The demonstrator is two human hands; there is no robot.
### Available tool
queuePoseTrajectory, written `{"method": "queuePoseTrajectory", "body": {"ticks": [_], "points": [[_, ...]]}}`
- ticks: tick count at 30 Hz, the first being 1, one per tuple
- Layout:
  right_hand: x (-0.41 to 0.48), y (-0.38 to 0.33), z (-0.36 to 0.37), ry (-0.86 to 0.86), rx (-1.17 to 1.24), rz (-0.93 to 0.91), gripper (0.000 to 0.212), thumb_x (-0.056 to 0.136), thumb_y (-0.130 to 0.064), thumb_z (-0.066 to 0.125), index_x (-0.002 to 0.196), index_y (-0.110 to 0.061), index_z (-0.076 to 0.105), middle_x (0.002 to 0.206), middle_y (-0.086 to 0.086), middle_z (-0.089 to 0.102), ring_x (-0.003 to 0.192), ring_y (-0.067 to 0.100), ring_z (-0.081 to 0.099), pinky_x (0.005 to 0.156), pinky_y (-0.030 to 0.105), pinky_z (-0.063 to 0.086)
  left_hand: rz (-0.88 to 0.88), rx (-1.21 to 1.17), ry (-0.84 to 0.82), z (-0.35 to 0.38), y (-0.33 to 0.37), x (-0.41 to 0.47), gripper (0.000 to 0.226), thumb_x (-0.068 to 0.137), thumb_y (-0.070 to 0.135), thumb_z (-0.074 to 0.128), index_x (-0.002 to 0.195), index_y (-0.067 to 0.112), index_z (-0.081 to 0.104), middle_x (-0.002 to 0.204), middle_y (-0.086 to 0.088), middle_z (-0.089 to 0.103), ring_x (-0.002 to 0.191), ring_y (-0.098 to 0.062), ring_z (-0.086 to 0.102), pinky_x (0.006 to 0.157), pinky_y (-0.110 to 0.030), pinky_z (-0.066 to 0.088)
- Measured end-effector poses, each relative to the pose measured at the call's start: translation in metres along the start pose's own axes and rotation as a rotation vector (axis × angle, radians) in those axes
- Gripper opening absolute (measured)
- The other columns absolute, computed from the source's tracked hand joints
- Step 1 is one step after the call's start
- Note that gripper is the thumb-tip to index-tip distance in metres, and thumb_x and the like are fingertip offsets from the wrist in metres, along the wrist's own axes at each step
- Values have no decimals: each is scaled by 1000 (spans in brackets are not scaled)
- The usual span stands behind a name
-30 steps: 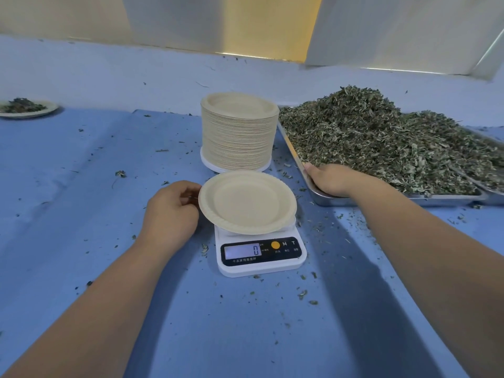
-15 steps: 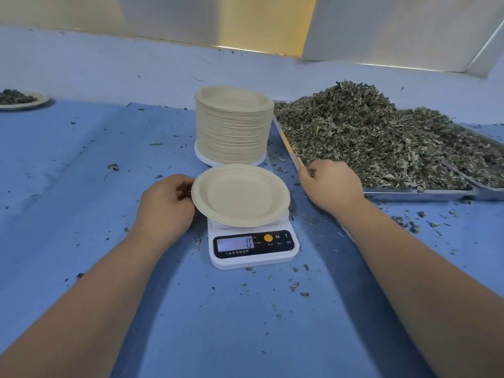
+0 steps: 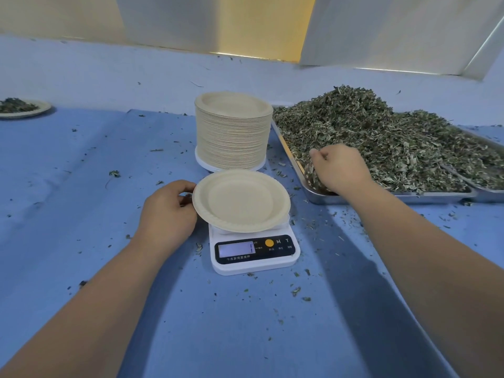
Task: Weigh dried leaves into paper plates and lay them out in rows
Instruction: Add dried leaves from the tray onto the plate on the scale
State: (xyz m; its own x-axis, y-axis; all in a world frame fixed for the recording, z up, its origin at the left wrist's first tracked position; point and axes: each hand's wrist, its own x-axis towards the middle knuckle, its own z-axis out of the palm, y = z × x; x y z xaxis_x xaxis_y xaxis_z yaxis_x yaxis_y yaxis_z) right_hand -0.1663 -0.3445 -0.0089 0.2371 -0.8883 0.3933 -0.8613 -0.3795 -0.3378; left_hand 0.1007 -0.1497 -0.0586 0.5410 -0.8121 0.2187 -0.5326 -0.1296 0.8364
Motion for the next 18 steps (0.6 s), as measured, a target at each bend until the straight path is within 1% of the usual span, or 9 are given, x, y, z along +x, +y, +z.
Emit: {"method": "queuePoseTrajectory", "body": {"ticks": [2,4,6,8,10,13,14,16,18], "points": [[3,-1,-6,40,36,-5,57,104,-44,44,55,-15,42,44,1,42,41,21,41,48,28,41,12,3,-2,0,-1,1,29,91,7,58,103,30,71,90,12,70,78,0,62,63,-14,41],[2,-2,-6,12,27,-1,56,104,-44,44,56,-15,43,45,1,43,42,22,42,50,28,45,32,9,-6,0,-1,0,37,88,-1,56,102,30,71,90,15,69,78,8,62,60,-5,41],[-3,0,-1,-34,3,9,56,105,-44,43,56,-15,42,46,2,42,44,23,42,49,28,41,44,19,-13,0,-1,0,46,84,-8,51,102,30,70,91,15,69,78,11,61,60,-1,40],[-8,2,6,-55,-8,15,57,105,-43,43,56,-14,40,46,4,41,44,24,41,49,28,37,58,20,-18,-1,-1,-1,49,82,-11,50,102,29,70,90,15,69,78,14,60,60,0,39],[-9,2,4,-46,-7,20,57,106,-43,43,57,-14,41,46,3,41,44,24,41,48,29,38,68,26,-17,-1,-1,-1,50,80,-13,50,101,29,70,90,17,68,78,19,57,61,3,38],[-3,-9,-13,-4,-3,3,57,106,-45,41,59,-13,45,48,2,45,44,23,45,54,34,51,64,38,-11,-1,-2,0,50,80,-12,51,104,27,70,92,18,68,79,19,58,62,2,39],[-1,-15,-21,18,3,-8,57,106,-45,41,59,-13,45,49,2,46,44,22,45,56,34,53,60,42,-13,-1,-2,1,49,80,-11,51,106,26,70,93,20,67,79,18,58,62,1,39],[4,-28,-35,71,37,-42,57,106,-43,42,57,-14,44,48,1,44,43,20,41,56,32,51,55,44,-17,0,-3,1,49,81,-11,52,107,26,71,93,21,66,79,17,59,61,0,39],[6,-44,-47,132,62,-101,57,106,-42,43,55,-16,42,45,-3,41,40,15,38,52,26,42,52,44,-17,1,-3,1,48,82,-10,52,106,26,72,92,21,67,79,14,60,61,-1,39]]}}
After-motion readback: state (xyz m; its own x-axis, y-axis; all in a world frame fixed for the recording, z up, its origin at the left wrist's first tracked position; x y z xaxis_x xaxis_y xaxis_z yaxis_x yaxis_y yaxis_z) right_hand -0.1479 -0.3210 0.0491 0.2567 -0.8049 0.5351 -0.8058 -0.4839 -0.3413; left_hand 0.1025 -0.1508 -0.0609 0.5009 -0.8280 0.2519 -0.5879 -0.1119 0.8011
